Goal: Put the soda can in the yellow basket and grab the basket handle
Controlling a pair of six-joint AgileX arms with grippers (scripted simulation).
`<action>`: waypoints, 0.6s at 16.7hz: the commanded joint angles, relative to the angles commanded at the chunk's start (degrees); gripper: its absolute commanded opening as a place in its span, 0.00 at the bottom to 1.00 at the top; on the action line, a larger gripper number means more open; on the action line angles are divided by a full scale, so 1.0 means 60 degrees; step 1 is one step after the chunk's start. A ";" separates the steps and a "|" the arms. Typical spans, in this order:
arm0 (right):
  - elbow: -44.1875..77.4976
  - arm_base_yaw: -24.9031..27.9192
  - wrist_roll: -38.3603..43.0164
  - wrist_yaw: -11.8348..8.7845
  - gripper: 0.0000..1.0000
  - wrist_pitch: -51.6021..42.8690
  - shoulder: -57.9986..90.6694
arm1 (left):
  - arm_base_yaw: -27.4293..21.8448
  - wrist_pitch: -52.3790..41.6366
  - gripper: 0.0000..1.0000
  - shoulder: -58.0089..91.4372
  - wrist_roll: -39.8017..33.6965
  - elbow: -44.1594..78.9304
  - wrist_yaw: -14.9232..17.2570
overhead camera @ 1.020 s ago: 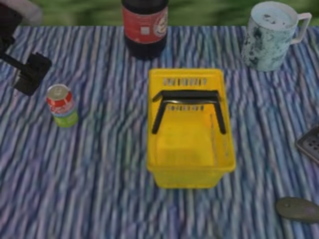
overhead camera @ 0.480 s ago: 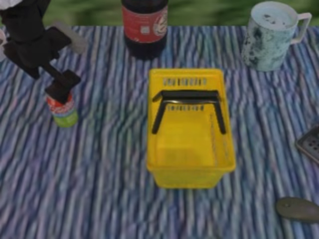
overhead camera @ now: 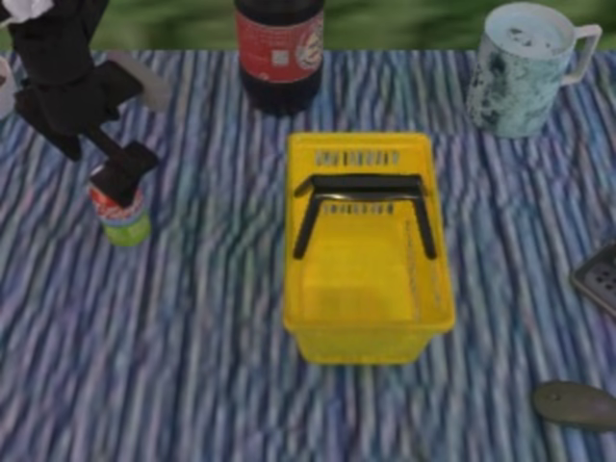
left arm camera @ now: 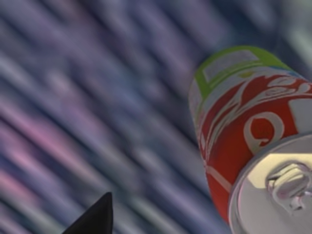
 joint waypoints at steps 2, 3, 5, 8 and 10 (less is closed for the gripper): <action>0.0000 0.0000 0.0000 0.0000 1.00 0.0000 0.0000 | -0.0032 0.0335 1.00 0.0076 0.0024 -0.0261 0.0002; 0.0000 0.0000 0.0000 0.0000 1.00 0.0000 0.0000 | -0.0033 0.0586 1.00 0.0139 0.0021 -0.0448 0.0003; 0.0000 0.0000 0.0000 0.0000 1.00 0.0000 0.0000 | -0.0035 0.1145 1.00 0.0278 0.0016 -0.0853 0.0004; 0.0000 0.0000 0.0000 0.0000 1.00 0.0000 0.0000 | -0.0039 0.1584 1.00 0.0408 0.0017 -0.1179 0.0005; 0.0000 0.0000 0.0000 0.0000 1.00 0.0000 0.0000 | -0.0039 0.1584 1.00 0.0408 0.0017 -0.1179 0.0005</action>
